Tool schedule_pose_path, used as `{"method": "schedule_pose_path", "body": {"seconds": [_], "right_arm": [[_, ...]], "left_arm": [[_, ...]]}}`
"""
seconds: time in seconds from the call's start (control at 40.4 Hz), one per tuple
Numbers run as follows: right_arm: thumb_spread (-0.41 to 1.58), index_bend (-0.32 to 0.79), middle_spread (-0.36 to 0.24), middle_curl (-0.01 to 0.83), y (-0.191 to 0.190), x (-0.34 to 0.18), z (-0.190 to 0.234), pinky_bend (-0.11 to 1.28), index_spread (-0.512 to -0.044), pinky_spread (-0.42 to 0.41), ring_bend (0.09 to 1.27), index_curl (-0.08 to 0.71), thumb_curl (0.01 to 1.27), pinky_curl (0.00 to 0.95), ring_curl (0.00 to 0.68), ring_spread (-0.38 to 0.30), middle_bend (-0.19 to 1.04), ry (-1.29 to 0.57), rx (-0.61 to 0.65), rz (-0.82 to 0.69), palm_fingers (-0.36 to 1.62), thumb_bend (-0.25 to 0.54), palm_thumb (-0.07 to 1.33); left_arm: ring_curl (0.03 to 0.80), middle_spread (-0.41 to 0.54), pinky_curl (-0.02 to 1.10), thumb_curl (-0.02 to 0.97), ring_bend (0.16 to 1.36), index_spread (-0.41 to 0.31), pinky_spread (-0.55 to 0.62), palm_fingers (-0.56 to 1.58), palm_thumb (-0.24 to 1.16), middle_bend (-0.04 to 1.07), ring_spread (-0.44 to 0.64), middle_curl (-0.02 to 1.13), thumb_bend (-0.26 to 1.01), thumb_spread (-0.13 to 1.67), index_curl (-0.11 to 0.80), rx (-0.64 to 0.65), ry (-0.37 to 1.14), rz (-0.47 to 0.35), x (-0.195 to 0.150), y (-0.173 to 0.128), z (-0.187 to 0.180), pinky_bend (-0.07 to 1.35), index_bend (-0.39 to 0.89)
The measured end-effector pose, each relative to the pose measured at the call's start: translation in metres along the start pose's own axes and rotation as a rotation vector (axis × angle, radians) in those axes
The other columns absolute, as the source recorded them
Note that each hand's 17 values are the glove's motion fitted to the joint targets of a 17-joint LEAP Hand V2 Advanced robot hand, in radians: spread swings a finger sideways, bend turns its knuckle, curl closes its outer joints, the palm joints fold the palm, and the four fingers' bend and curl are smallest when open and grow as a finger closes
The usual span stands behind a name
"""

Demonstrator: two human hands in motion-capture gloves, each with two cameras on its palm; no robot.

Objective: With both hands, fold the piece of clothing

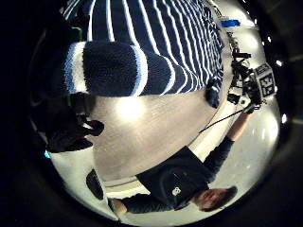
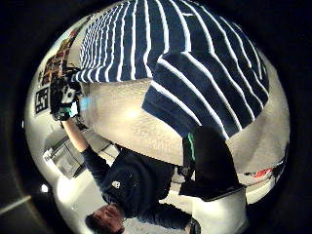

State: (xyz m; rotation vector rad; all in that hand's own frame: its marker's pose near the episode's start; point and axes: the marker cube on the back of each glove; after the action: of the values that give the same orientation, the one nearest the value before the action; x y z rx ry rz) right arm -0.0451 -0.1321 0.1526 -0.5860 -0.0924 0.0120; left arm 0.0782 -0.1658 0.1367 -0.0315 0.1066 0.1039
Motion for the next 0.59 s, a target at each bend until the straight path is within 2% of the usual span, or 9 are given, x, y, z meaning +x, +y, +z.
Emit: {"method": "schedule_pose_path", "body": {"seconds": [0.149, 0.248, 0.297, 0.421, 0.495, 0.569, 0.594], "right_arm": [[1.14, 0.10, -0.042, 0.395, -0.010, -0.010, 0.008, 0.54, -0.347, 0.153, 0.51, 0.169, 0.40, 0.350, 0.347, -0.001, 0.25, -0.012, 0.015, -0.073, 0.25, -0.022, 0.68], [1.12, 0.09, -0.046, 0.398, -0.018, -0.015, 0.013, 0.54, -0.318, 0.152, 0.52, 0.166, 0.40, 0.353, 0.353, -0.004, 0.24, -0.023, 0.014, -0.086, 0.23, -0.031, 0.67], [1.11, 0.09, -0.044, 0.398, -0.025, -0.017, 0.014, 0.55, -0.313, 0.152, 0.52, 0.163, 0.40, 0.357, 0.354, -0.005, 0.24, -0.025, 0.041, -0.106, 0.22, -0.034, 0.65], [1.10, 0.09, -0.040, 0.398, -0.043, -0.017, 0.020, 0.57, -0.282, 0.152, 0.52, 0.162, 0.39, 0.362, 0.358, -0.006, 0.22, -0.038, 0.081, -0.033, 0.20, -0.030, 0.64], [1.09, 0.10, -0.045, 0.399, -0.049, -0.019, 0.024, 0.60, -0.254, 0.119, 0.52, 0.165, 0.38, 0.365, 0.356, -0.019, 0.22, -0.049, 0.077, -0.035, 0.25, -0.036, 0.62], [1.08, 0.11, -0.054, 0.397, -0.056, -0.020, 0.026, 0.60, -0.233, 0.084, 0.53, 0.172, 0.38, 0.361, 0.355, -0.036, 0.21, -0.055, 0.096, -0.037, 0.29, -0.031, 0.61], [1.07, 0.12, -0.069, 0.407, -0.060, -0.020, 0.025, 0.62, -0.225, 0.045, 0.57, 0.177, 0.39, 0.368, 0.369, -0.066, 0.23, -0.063, 0.117, -0.043, 0.39, -0.026, 0.62]], "left_arm": [[0.353, -0.241, 0.40, 0.450, 0.43, -0.225, -0.25, 1.09, 0.82, 0.36, -0.25, 0.44, 0.04, 1.19, 0.410, -0.010, 0.053, -0.017, 0.001, 0.000, -0.032, 0.32, 0.14], [0.363, -0.250, 0.40, 0.460, 0.42, -0.227, -0.25, 1.09, 0.83, 0.35, -0.26, 0.45, 0.03, 1.19, 0.410, -0.125, 0.047, -0.128, -0.003, -0.002, -0.039, 0.31, 0.14], [0.367, -0.253, 0.41, 0.464, 0.42, -0.227, -0.25, 1.09, 0.83, 0.35, -0.26, 0.46, 0.02, 1.19, 0.409, -0.137, 0.038, -0.149, -0.005, 0.000, -0.044, 0.31, 0.14], [0.377, -0.257, 0.41, 0.473, 0.41, -0.221, -0.26, 1.09, 0.84, 0.34, -0.27, 0.47, 0.01, 1.19, 0.407, -0.064, 0.051, -0.076, -0.001, 0.004, -0.060, 0.30, 0.14], [0.381, -0.258, 0.42, 0.478, 0.41, -0.219, -0.26, 1.09, 0.84, 0.34, -0.27, 0.47, 0.00, 1.19, 0.406, -0.051, 0.079, -0.039, 0.002, 0.007, -0.065, 0.29, 0.14], [0.386, -0.259, 0.42, 0.483, 0.40, -0.218, -0.26, 1.10, 0.85, 0.33, -0.27, 0.48, -0.01, 1.19, 0.405, -0.033, 0.070, -0.057, -0.001, 0.005, -0.065, 0.29, 0.14], [0.388, -0.259, 0.42, 0.484, 0.40, -0.218, -0.26, 1.09, 0.85, 0.33, -0.27, 0.48, -0.01, 1.19, 0.405, -0.030, 0.064, -0.067, -0.003, 0.005, -0.065, 0.28, 0.14]]}}
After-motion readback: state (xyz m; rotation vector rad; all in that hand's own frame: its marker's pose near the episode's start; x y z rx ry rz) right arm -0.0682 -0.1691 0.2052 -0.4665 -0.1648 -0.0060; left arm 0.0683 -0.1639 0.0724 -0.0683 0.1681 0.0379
